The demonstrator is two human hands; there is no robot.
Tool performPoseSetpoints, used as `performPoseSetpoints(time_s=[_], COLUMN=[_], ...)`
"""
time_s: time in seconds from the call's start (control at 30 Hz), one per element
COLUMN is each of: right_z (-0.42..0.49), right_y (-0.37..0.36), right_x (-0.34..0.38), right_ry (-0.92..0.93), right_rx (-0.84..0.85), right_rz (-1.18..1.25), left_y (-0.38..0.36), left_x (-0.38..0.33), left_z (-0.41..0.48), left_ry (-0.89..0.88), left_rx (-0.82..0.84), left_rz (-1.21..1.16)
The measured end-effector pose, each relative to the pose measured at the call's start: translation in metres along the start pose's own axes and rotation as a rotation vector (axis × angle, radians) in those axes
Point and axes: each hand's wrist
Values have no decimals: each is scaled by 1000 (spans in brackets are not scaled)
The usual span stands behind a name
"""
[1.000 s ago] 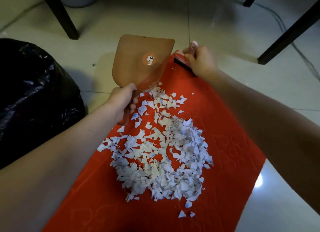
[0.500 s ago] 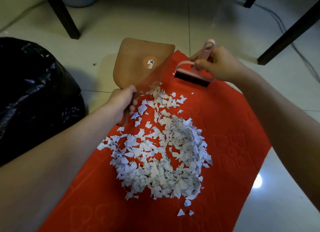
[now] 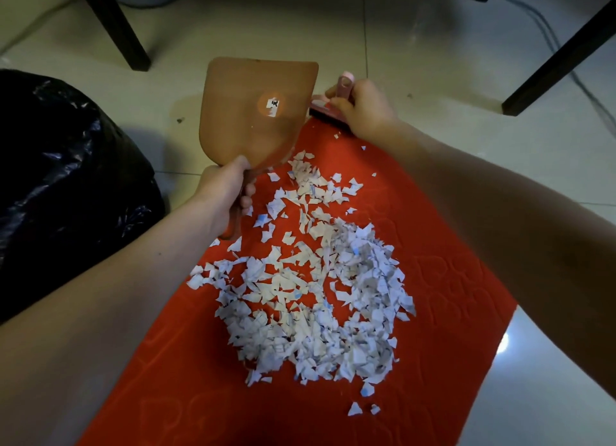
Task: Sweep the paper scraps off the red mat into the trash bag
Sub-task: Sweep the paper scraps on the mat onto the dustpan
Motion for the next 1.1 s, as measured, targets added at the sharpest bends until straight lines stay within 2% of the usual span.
performPoseSetpoints(time_s=[0.13,0.27,0.37,0.57,0.73,0.9,1.0,1.1], right_z=[-6,-25,-34,-30,-17,-15,-21,-35], right_y=[14,46,59,38,6,-8,3,29], right_x=[4,-2,-14,-18,-4,8,8,5], right_ry=[149,212,243,93,-2,30,156,244], right_rx=[203,360,281,36,-71,-6,151,303], right_rz=[-58,-26,-13,36,-84,-173,-201,-130], left_y=[8,9,9,2,-4,-6,-5,-4], left_x=[2,3,1,-1,0,6,7,6], left_z=[2,1,3,0,-4,-4,-4,-6], left_ry=[27,39,39,33,25,37,43,35], left_rx=[7,3,5,1,-6,6,11,10], left_rz=[2,18,13,28,26,27,33,40])
Point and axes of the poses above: each hand's wrist, its own z-axis towards the middle knuckle, its own y-axis out of the back of the hand, x = y × z, and after that the axes turned 13 degrees about -z, right-handed
